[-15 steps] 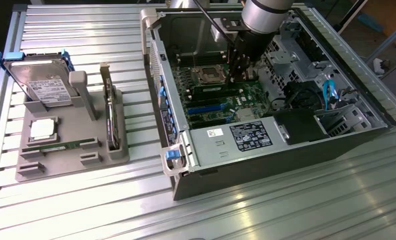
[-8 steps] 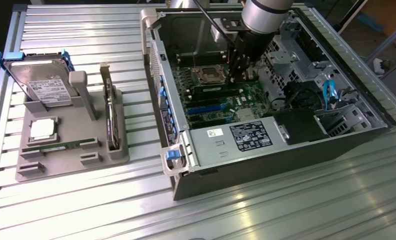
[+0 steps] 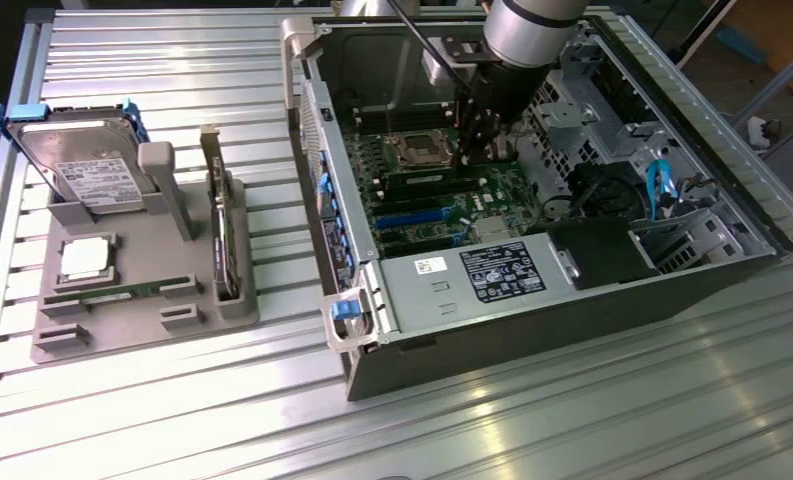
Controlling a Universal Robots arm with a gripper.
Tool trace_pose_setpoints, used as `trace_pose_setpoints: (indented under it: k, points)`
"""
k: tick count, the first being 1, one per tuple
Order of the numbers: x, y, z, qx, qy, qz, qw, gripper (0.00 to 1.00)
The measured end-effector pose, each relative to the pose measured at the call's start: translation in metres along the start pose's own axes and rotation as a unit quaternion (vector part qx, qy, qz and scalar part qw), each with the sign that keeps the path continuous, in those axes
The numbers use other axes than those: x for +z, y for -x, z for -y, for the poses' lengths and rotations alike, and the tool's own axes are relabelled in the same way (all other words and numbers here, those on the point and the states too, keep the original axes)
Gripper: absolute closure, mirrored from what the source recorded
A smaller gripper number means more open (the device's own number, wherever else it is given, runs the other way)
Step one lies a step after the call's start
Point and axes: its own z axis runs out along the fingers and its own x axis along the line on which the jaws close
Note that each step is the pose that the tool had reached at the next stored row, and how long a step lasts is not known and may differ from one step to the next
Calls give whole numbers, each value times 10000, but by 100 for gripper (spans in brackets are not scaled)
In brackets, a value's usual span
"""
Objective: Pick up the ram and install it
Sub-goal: 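Insert the ram into the slot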
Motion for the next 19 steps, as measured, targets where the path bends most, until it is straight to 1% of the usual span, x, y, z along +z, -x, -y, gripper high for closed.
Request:
trace_pose_setpoints:
  k: [19]
  points:
    - [54,-14,2,-6,0,0,10000,88]
